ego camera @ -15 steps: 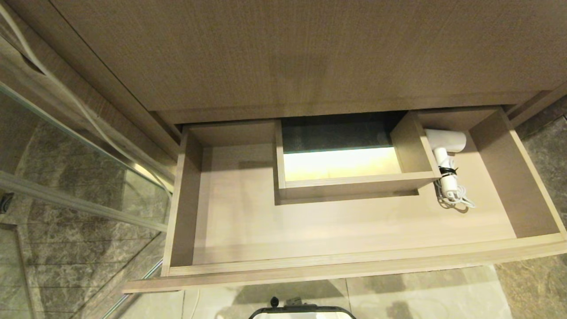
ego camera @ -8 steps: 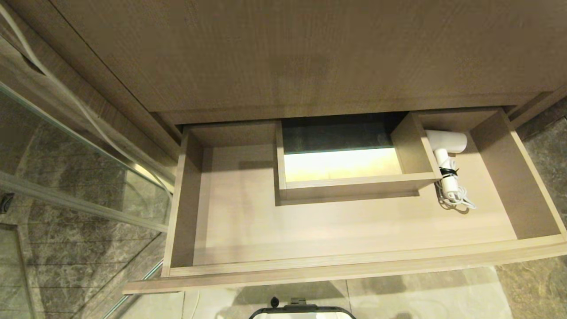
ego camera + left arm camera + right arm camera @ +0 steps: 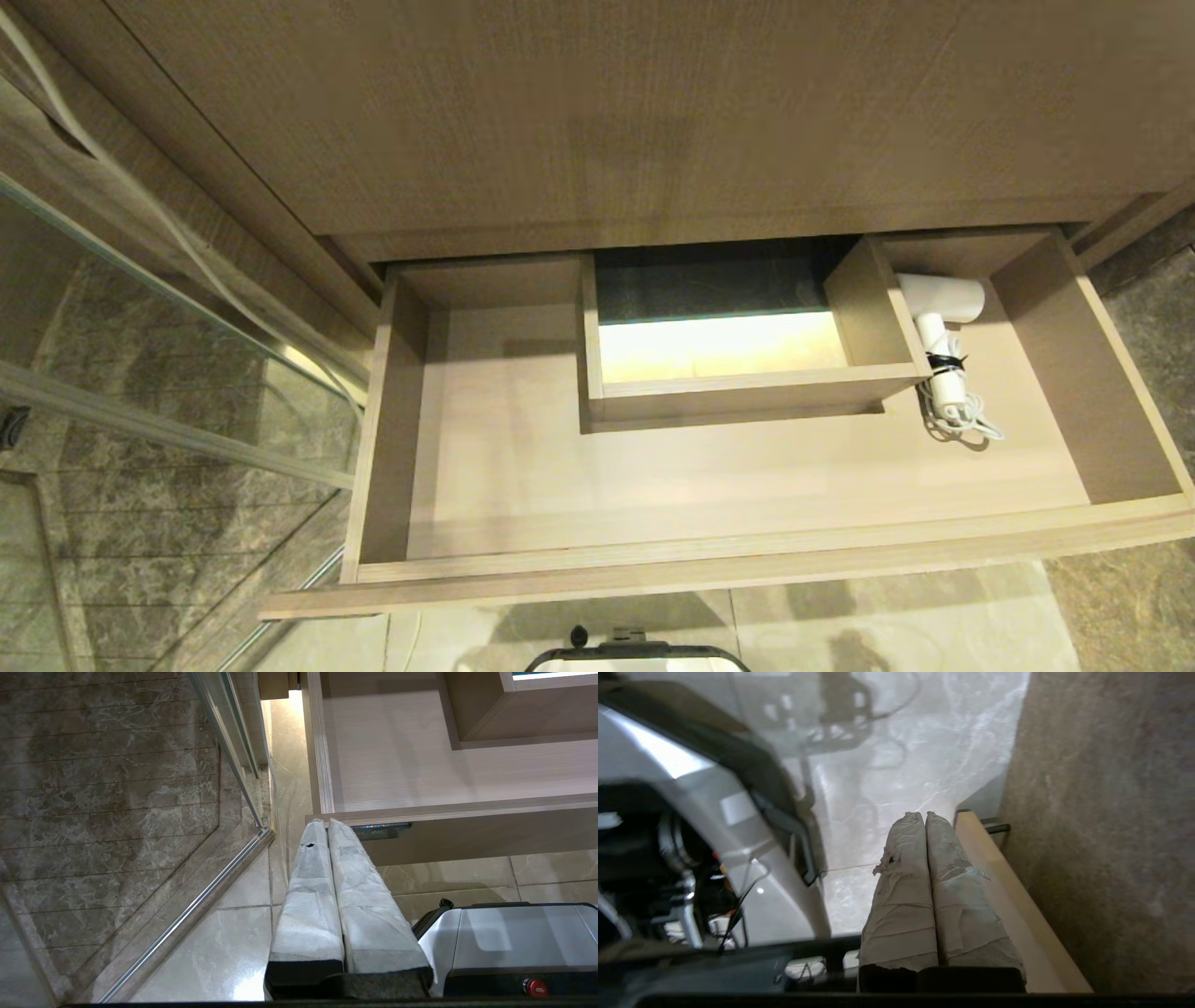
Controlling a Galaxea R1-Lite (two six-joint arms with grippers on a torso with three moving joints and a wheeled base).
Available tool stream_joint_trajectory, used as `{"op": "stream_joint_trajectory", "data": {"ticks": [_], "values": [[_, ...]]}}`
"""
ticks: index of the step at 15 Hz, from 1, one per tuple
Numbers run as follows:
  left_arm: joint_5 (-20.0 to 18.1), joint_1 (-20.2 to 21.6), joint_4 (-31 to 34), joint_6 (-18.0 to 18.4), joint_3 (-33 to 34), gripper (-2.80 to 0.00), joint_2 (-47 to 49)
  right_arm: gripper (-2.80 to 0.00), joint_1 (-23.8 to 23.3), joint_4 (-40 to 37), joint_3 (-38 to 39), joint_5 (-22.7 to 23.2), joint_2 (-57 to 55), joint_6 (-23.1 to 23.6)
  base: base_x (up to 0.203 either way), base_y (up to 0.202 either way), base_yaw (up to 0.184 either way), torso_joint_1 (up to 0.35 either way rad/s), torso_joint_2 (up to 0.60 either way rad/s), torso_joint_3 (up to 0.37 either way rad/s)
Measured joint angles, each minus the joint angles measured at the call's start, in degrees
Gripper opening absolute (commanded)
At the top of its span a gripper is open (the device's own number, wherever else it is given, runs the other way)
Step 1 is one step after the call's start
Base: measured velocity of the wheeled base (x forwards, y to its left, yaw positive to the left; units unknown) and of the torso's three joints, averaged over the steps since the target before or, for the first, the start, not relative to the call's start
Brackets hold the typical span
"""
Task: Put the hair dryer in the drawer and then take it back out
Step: Close the drawer
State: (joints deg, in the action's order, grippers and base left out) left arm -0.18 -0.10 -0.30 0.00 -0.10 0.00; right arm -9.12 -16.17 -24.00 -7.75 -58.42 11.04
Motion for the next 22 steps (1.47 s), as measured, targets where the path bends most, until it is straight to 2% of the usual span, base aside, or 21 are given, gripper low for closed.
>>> {"op": "stream_joint_trajectory", "data": {"ticks": [4, 9, 16, 18, 22], "values": [[0.0, 0.0, 0.0, 0.0, 0.0, -2.80, 0.0, -2.80, 0.0, 3.2, -0.2, -1.3, -7.9, -0.2, 0.000, 0.000, 0.000, 0.000, 0.00, 0.000], [0.0, 0.0, 0.0, 0.0, 0.0, -2.80, 0.0, -2.80, 0.0, 15.0, -0.4, -2.7, -19.1, -0.1, 0.000, 0.000, 0.000, 0.000, 0.00, 0.000], [0.0, 0.0, 0.0, 0.0, 0.0, -2.80, 0.0, -2.80, -0.1, 25.3, -6.4, -2.8, -32.1, -0.1, 0.000, 0.000, 0.000, 0.000, 0.00, 0.000], [0.0, 0.0, 0.0, 0.0, 0.0, -2.80, 0.0, -2.80, -0.1, 29.1, -8.6, -2.0, -34.2, -0.2, 0.000, 0.000, 0.000, 0.000, 0.00, 0.000], [0.0, 0.0, 0.0, 0.0, 0.0, -2.80, 0.0, -2.80, 0.0, 42.7, -11.7, 5.5, -35.5, -0.6, 0.000, 0.000, 0.000, 0.000, 0.00, 0.000]]}}
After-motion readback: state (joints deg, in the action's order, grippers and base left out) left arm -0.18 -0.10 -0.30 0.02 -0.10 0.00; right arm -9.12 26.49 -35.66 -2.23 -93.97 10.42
